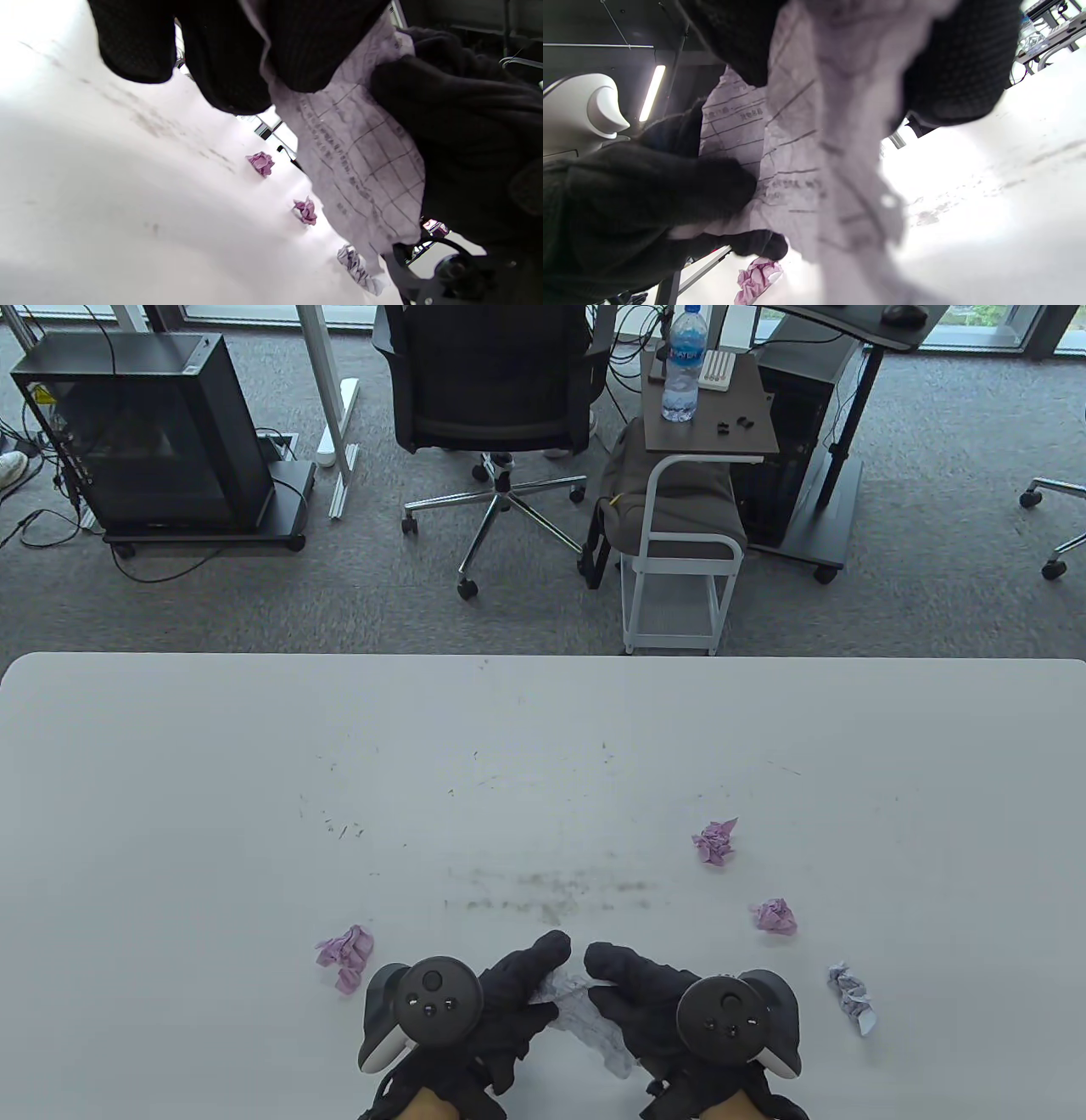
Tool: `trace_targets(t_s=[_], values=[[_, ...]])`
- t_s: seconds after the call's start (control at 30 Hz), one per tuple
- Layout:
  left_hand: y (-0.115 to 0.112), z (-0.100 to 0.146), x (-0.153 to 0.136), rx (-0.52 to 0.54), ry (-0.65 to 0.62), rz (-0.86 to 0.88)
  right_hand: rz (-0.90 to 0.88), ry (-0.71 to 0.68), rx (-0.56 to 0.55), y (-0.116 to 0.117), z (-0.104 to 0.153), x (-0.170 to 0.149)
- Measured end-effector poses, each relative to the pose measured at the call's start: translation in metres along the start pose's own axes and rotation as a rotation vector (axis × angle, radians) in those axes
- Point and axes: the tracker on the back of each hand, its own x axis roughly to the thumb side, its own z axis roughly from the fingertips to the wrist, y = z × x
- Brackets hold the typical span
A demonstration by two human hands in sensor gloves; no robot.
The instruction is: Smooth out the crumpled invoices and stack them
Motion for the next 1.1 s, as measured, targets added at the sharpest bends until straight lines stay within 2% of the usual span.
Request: trace_targets(t_s=[0.17,0.27,0.37,0.43,0.5,0.57,0.67,0.9,1.1], values=[[-0.002,-0.002,-0.012,-0.042,0.091,0.04,0.103,-0.004,0.005,-0.001,0.001,-0.002],[0.006,0.002,-0.019,-0.067,0.102,0.04,0.151,-0.006,-0.023,-0.003,0.001,0.0],[0.02,0.01,-0.025,0.027,0.041,0.216,0.22,-0.029,0.006,-0.005,0.002,0.003],[0.025,0.013,-0.023,0.047,0.006,0.256,0.229,-0.052,0.029,-0.002,0.001,0.007],[0.021,0.011,-0.017,-0.007,-0.014,0.208,0.211,-0.076,0.058,0.002,-0.001,0.011],[0.013,0.007,-0.013,-0.109,-0.013,0.174,0.21,-0.109,0.076,0.008,-0.002,0.018],[0.004,0.0,-0.011,-0.186,-0.018,0.212,0.204,-0.138,0.084,0.012,-0.002,0.024],[0.011,0.002,-0.014,-0.055,-0.047,0.345,0.192,-0.098,0.086,0.015,-0.003,0.019],[0.018,0.007,-0.014,0.118,-0.016,0.281,0.101,-0.007,0.086,0.012,-0.003,0.005]])
